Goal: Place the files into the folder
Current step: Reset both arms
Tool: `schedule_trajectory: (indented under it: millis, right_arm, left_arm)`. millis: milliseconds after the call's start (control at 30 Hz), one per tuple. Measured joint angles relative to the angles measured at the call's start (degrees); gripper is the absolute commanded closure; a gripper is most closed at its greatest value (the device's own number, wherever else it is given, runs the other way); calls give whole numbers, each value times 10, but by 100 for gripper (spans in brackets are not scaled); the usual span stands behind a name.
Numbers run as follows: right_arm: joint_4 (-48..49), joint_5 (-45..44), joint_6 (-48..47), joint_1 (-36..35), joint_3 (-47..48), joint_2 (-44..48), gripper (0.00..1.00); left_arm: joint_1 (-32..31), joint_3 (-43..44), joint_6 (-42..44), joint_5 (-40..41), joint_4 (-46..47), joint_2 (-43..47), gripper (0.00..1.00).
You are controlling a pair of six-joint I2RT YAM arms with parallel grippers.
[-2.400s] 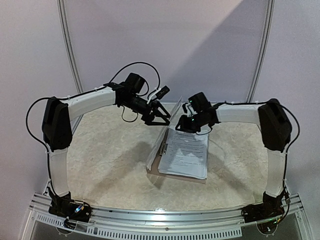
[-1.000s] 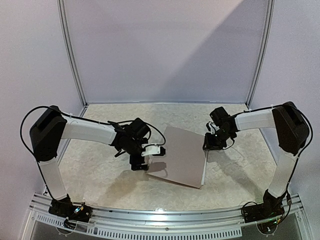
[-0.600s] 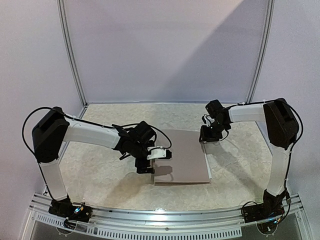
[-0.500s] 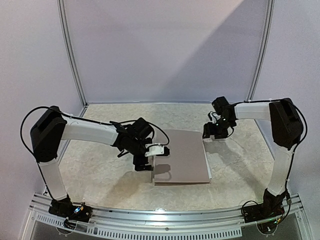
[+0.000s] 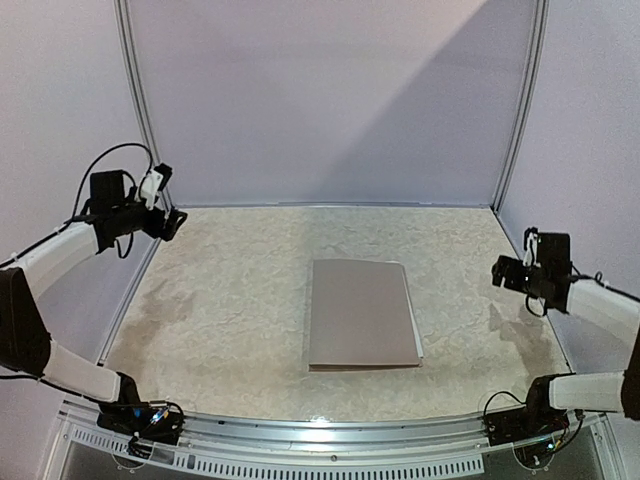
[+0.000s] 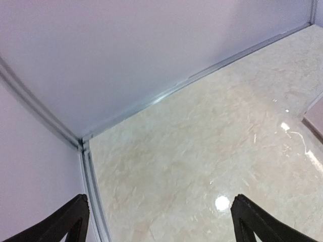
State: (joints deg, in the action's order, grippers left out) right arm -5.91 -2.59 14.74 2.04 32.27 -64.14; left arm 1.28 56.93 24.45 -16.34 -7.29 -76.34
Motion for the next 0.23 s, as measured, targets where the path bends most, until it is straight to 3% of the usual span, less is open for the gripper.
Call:
schedule_trajectory:
  millis: [67, 233]
  right_arm:
    - [36, -18, 9, -2, -83, 53, 1]
    - [121, -60, 49, -2, -239, 171, 1]
  left_arm:
    - [30, -59, -32, 7, 39, 18, 0]
    - [34, -225, -127, 68, 170, 22, 1]
